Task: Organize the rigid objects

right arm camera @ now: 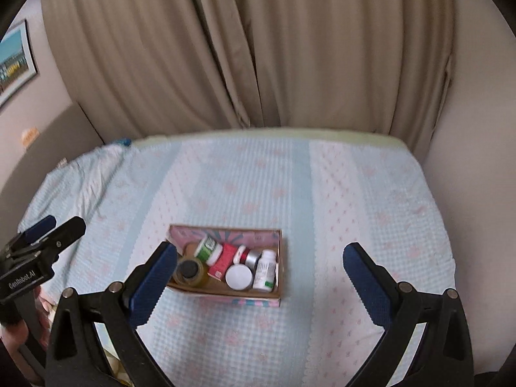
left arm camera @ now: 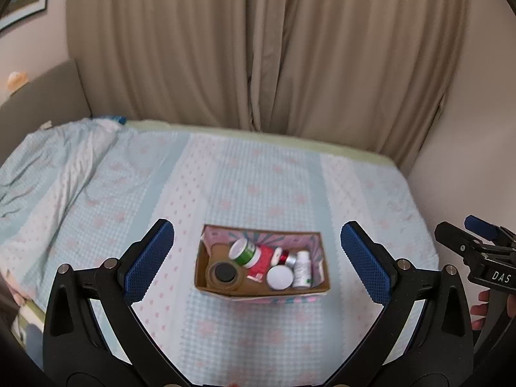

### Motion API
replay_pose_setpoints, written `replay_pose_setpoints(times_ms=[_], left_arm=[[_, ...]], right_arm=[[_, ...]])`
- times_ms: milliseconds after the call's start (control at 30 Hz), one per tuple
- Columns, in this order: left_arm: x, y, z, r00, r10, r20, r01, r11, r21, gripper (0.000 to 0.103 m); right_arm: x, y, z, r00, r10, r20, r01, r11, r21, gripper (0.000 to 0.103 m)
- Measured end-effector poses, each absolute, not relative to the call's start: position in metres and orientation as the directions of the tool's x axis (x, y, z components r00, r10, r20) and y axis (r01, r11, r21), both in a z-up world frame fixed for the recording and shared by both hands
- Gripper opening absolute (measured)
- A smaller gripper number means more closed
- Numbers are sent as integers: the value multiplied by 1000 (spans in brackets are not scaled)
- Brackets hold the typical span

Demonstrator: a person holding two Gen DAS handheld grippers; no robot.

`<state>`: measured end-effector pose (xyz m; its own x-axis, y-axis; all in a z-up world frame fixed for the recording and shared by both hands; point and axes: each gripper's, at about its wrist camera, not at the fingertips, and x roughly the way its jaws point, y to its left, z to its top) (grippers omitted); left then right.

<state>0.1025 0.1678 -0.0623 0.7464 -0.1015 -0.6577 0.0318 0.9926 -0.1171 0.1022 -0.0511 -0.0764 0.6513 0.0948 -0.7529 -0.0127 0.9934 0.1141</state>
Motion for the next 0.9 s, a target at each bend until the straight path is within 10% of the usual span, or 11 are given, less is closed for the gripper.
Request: replay_pose_setpoints(times_ms=[900], left_arm=[[43, 125, -30, 832, -50, -552, 69, 998, 13, 103]], right_arm=[[41, -69, -26, 787, -54, -615, 80, 997, 15, 102]])
